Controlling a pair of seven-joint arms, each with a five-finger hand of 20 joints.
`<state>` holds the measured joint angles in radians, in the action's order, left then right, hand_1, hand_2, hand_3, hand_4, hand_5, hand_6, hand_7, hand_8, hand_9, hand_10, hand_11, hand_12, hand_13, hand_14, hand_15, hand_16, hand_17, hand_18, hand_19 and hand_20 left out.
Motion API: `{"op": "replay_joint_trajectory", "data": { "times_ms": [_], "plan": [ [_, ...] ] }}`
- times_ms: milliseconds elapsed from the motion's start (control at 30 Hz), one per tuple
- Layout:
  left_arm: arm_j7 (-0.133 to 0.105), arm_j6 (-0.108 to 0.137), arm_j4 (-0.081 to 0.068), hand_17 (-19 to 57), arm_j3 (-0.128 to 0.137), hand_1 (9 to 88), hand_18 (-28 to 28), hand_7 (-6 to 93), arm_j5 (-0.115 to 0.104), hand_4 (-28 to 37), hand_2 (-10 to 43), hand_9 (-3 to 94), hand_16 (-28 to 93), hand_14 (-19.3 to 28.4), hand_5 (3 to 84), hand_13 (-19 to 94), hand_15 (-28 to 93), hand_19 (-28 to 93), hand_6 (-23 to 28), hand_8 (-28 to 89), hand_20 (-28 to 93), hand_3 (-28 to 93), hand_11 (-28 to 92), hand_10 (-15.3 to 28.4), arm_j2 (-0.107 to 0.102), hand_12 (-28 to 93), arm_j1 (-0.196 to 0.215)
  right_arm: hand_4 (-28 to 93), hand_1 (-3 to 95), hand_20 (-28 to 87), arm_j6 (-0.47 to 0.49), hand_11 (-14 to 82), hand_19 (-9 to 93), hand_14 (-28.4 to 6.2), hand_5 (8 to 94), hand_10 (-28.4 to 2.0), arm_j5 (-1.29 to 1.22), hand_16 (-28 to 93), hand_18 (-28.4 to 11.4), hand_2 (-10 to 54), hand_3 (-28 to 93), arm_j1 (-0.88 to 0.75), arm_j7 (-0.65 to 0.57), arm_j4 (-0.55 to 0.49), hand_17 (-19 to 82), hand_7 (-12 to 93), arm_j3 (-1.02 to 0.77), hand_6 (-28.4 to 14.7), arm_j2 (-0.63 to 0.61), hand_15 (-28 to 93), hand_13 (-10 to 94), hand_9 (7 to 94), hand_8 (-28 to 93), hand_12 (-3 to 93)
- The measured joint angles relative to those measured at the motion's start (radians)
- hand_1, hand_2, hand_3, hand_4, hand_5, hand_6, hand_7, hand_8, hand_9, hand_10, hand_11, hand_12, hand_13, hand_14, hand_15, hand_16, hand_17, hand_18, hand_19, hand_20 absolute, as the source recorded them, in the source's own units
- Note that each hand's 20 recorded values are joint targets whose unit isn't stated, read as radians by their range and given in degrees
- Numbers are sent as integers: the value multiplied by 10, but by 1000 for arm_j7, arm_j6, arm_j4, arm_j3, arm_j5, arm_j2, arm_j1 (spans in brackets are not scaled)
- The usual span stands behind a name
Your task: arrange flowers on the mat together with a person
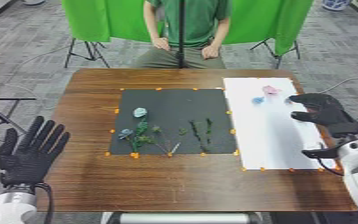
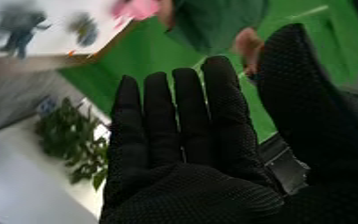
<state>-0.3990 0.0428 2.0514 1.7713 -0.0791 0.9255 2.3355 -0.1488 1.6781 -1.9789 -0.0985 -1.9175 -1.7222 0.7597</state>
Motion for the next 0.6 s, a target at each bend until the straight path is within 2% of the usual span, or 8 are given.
{"op": "replay_joint_trajectory", "data": {
  "times_ms": [133, 233, 367, 600],
  "plan": [
    [-1, 1, -1, -26, -1, 256, 137, 76, 0, -283, 110, 413, -68, 160, 450, 314, 317, 315, 68, -82, 136, 688, 144, 138, 1, 84, 0, -282, 480, 360, -8, 58, 53, -76, 488, -87, 118, 90, -77, -95, 758, 78, -130, 51, 307, 197, 86, 4, -37, 132, 388, 462, -140, 118],
    [-1, 1, -2, -27, -1, 256, 138, 76, 0, -283, 110, 413, -68, 160, 450, 314, 317, 316, 68, -83, 136, 688, 143, 138, 1, 84, 0, -282, 508, 361, 4, 62, 73, -66, 491, -81, 255, 97, -77, -95, 731, 135, -219, 87, 314, 211, 146, 10, -55, 141, 408, 472, -147, 121],
    [-2, 2, -3, -28, -1, 256, 139, 76, 0, -283, 110, 412, -68, 161, 450, 315, 320, 317, 68, -82, 136, 689, 143, 138, 2, 84, 0, -282, 552, 369, 52, 64, 83, -54, 497, -74, 326, 100, -71, -95, 685, 175, -220, 136, 326, 221, 168, 16, -72, 145, 423, 481, -153, 123],
    [-3, 2, -7, -29, 0, 255, 139, 77, 0, -283, 110, 413, -68, 161, 449, 313, 319, 317, 67, -83, 136, 690, 144, 138, 2, 84, 0, -283, 581, 405, 81, 68, 114, -47, 498, -53, 319, 111, -69, -95, 662, 229, -195, 225, 343, 229, 253, 33, -127, 157, 453, 492, -158, 128]
  ]
}}
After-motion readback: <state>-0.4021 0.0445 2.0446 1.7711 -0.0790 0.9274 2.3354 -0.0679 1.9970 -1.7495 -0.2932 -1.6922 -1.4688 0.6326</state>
